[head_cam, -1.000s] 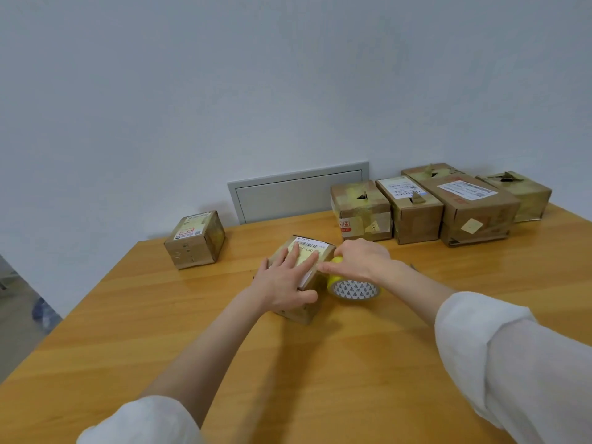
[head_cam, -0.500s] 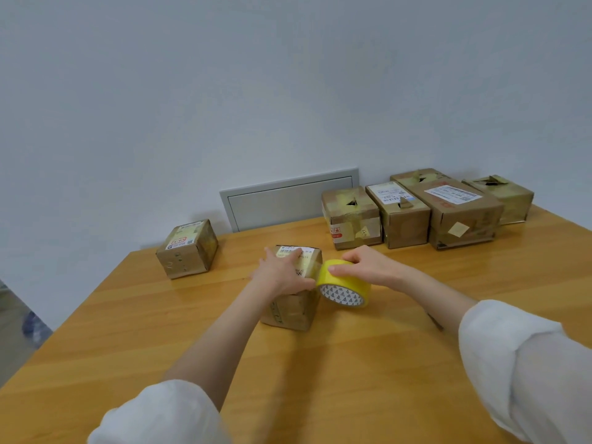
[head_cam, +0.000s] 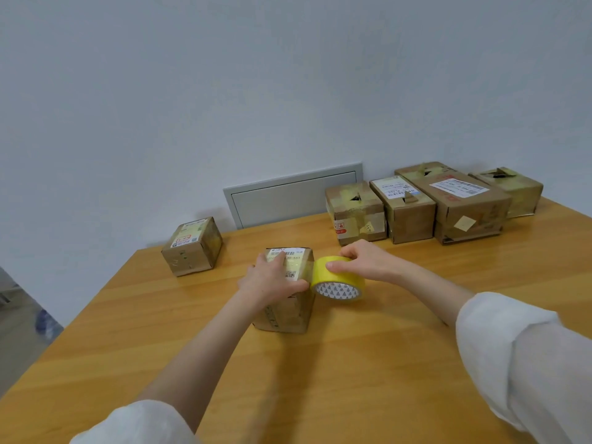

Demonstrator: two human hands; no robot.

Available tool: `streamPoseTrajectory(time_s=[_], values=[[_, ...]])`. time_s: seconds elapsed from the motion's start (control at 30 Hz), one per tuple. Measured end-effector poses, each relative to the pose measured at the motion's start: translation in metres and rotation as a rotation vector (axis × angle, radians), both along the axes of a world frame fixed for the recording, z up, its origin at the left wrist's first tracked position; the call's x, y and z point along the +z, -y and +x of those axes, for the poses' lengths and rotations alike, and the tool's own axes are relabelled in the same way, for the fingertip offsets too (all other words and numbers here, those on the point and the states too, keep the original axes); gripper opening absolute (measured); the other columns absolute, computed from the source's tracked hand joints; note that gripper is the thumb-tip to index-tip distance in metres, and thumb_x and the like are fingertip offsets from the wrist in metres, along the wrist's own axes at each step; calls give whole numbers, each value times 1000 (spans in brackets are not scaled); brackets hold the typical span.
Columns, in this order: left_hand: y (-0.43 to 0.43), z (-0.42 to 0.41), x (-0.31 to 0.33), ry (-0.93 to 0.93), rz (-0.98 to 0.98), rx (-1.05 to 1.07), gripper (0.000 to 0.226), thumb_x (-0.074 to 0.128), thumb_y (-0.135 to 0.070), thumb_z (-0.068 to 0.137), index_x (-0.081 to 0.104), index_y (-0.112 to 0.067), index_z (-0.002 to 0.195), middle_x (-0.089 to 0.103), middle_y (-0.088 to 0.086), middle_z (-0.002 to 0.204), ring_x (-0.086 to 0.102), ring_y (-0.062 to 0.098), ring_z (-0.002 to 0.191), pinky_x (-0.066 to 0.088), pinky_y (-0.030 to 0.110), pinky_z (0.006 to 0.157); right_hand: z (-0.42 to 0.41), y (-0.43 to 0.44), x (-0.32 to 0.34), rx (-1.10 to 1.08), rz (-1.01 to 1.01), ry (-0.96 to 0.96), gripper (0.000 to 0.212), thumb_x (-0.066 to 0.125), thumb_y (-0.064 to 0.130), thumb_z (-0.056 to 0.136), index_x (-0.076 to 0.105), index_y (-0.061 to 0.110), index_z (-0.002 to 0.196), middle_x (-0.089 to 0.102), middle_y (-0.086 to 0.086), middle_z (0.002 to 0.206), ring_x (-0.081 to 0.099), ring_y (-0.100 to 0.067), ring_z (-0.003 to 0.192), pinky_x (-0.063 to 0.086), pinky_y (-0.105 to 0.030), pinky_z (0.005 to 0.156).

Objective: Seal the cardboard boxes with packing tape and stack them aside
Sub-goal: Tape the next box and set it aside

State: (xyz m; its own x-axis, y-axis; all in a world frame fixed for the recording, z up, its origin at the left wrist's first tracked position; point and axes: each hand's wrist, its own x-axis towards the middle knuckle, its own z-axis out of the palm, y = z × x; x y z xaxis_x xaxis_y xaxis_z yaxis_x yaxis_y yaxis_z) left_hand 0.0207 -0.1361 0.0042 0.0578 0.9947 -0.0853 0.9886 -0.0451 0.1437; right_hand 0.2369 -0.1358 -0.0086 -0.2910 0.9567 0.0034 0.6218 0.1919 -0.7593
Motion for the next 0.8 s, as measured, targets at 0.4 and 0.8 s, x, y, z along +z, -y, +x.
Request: streamPoseTrajectory(time_s=[0.4,0.8], values=[[-11,6,15,-102,-121,-316,81,59,-41,83,12,-45,149,1,-1,162,-2,27,148,10,60,114,-2,-2,-9,29,-27,-88,28,61,48,88,63,25,71,57,12,70,52,-1,64,36,-24,64],[-7,7,11,-94,-62,-264,74,54,-47,87,14,-45,149,5,2,162,3,28,148,14,58,115,-1,-7,1,-195,180,384,64,52,71,80,60,26,125,62,5,118,48,-11,89,37,-29,65]])
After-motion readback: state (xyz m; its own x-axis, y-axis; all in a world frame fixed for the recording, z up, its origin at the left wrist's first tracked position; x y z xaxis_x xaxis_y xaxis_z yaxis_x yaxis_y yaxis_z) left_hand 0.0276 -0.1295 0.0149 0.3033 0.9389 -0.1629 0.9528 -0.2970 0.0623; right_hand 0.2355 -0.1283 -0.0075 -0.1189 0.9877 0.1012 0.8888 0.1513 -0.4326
